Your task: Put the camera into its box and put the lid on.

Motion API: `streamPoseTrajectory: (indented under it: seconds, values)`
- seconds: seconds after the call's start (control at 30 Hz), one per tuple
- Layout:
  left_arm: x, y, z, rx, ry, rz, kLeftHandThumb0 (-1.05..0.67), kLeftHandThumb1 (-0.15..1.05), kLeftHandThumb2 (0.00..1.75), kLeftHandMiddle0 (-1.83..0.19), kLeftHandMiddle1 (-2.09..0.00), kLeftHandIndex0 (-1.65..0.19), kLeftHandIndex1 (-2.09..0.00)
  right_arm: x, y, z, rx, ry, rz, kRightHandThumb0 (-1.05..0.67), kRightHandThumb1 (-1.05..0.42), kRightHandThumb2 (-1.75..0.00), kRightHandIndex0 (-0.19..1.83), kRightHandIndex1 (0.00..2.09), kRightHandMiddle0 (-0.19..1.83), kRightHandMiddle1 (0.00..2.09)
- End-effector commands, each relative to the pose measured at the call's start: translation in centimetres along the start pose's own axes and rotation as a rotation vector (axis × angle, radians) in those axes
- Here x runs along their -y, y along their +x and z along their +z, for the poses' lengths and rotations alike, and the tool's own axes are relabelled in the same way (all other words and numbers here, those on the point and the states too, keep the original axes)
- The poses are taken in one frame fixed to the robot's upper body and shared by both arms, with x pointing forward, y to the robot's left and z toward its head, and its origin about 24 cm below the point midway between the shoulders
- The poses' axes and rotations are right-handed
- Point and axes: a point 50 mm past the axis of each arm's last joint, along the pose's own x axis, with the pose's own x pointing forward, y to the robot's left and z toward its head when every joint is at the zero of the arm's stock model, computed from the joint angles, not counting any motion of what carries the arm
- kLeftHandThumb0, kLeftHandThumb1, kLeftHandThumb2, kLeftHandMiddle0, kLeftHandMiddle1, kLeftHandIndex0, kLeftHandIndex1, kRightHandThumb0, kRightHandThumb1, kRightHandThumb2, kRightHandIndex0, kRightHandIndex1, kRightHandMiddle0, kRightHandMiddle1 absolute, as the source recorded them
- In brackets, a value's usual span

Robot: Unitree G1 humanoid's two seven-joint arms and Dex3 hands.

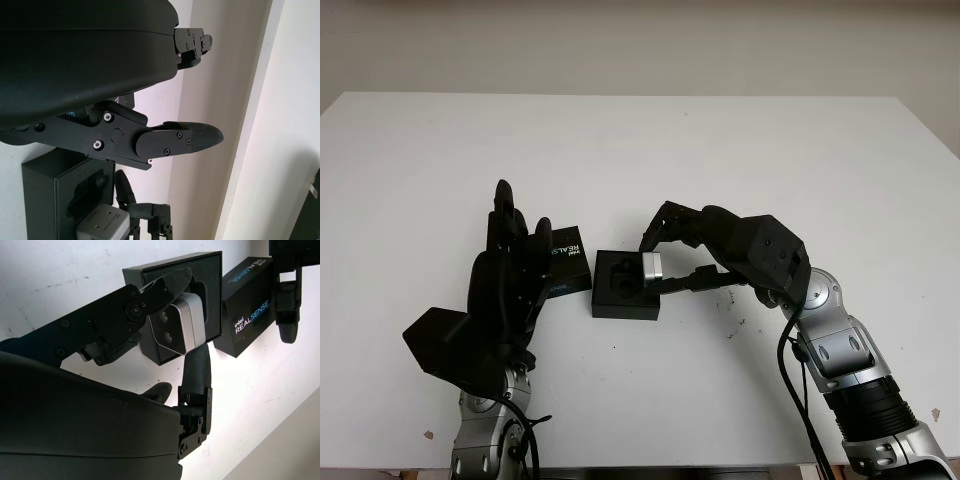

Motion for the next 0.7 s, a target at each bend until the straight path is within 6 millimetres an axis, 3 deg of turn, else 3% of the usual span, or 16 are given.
streamPoseTrajectory:
  seconds: [0.0, 0.3, 0.4, 0.43, 0.47, 0.57, 0.67]
  values:
    - [0.2, -0.2, 0.0, 0.008, -0.004, -0.002, -0.54, 1.05, 0.42, 0.05, -0.05, 0.1, -0.05, -0.2, -0.1, -0.4, -0.023, -0.013, 0.012, -0.33, -0.9, -0.05, 0.15, 0.6, 0.31, 1.9]
    - [0.3, -0.3, 0.0, 0.007, 0.003, -0.003, -0.55, 1.05, 0.42, 0.04, -0.05, 0.09, -0.05, -0.8, 0.1, -0.2, -0.017, -0.084, 0.006, -0.36, -0.92, -0.06, 0.16, 0.63, 0.28, 1.9]
    - [0.4, -0.3, -0.1, 0.009, 0.006, -0.008, -0.54, 1.05, 0.43, 0.05, -0.05, 0.09, -0.05, -1.4, 0.1, 0.2, -0.004, -0.142, 0.019, -0.54, -0.9, -0.05, -0.02, 0.47, -0.07, 1.55]
    - [0.4, -0.3, -0.1, 0.009, 0.004, -0.008, -0.54, 1.05, 0.43, 0.05, -0.05, 0.09, -0.05, -1.6, 0.0, 0.4, 0.014, -0.168, 0.029, -0.57, -0.9, -0.05, -0.04, 0.42, -0.11, 1.46]
    - [0.4, -0.3, -0.1, 0.008, 0.003, -0.007, -0.55, 1.05, 0.43, 0.05, -0.05, 0.09, -0.05, -1.7, 0.0, 0.5, 0.028, -0.186, 0.036, -0.6, -0.9, -0.05, -0.08, 0.33, -0.14, 1.21]
    - [0.6, -0.4, -0.1, 0.005, -0.003, -0.003, -0.54, 1.05, 0.43, 0.05, -0.05, 0.09, -0.05, -2.0, 0.0, 0.8, 0.057, -0.212, 0.051, -0.61, -0.89, -0.05, -0.12, 0.19, -0.16, 0.87]
    - [0.7, -0.4, -0.2, 0.003, -0.002, -0.002, -0.54, 1.05, 0.43, 0.05, -0.05, 0.09, -0.05, -2.2, 0.0, 0.8, 0.07, -0.221, 0.049, -0.6, -0.89, -0.05, -0.13, 0.14, -0.18, 0.77]
